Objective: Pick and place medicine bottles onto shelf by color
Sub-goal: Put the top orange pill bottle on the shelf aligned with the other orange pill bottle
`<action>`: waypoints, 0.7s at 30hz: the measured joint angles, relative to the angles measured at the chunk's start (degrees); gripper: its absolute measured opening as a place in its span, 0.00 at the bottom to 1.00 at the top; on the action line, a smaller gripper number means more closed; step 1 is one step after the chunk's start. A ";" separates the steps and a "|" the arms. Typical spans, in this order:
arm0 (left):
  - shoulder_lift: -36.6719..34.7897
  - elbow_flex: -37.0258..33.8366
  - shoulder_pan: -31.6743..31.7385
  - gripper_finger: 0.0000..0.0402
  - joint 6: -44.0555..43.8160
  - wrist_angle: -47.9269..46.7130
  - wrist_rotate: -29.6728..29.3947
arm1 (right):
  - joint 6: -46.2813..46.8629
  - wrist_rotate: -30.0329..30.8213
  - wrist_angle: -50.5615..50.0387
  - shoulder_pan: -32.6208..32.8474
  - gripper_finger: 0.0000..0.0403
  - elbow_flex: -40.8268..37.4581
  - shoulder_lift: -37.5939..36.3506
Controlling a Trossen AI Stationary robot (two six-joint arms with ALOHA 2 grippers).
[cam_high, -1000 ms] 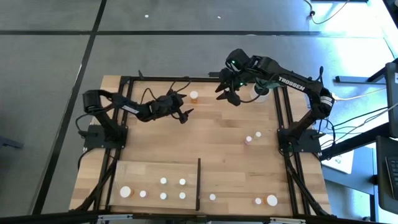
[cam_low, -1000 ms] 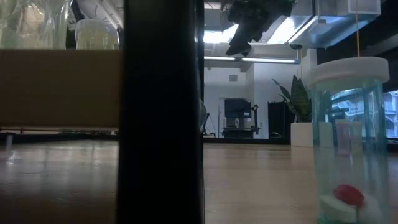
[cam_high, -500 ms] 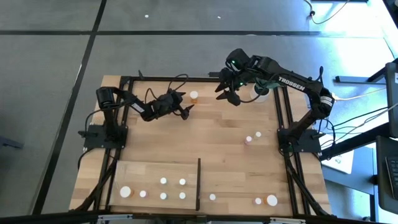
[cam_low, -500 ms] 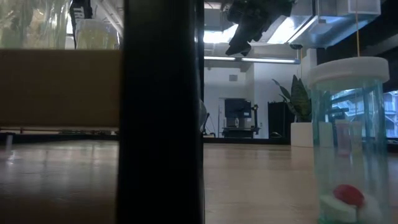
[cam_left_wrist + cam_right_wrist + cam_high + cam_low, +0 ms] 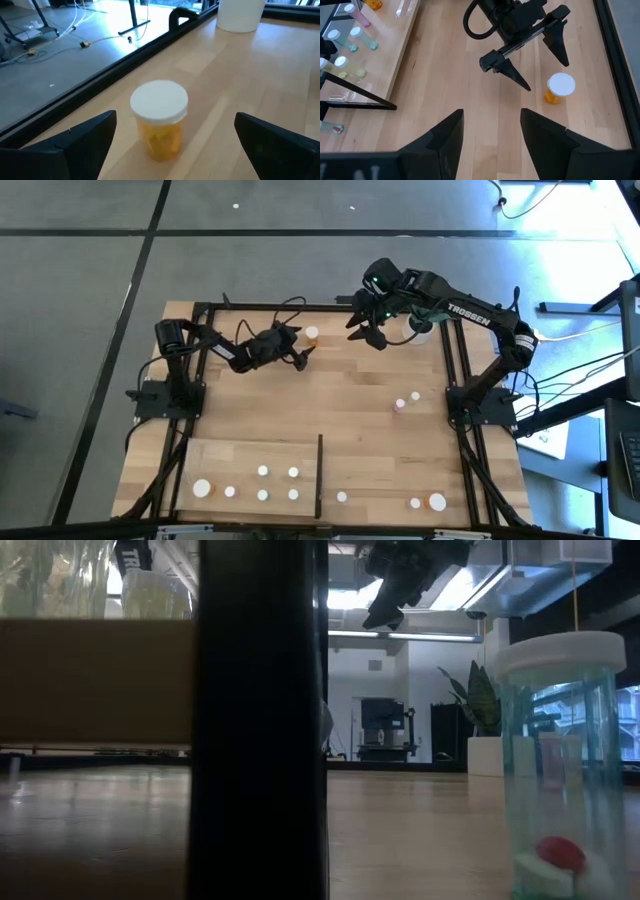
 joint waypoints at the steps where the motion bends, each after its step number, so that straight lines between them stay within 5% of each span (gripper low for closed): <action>1: 0.00 0.11 0.00 0.99 -0.12 -0.35 -0.02 | 0.00 0.00 0.00 -0.02 0.49 0.00 0.00; 21: 0.00 5.85 0.99 0.98 -1.65 -11.19 -1.20 | 0.00 0.00 0.00 -0.02 0.49 0.00 0.00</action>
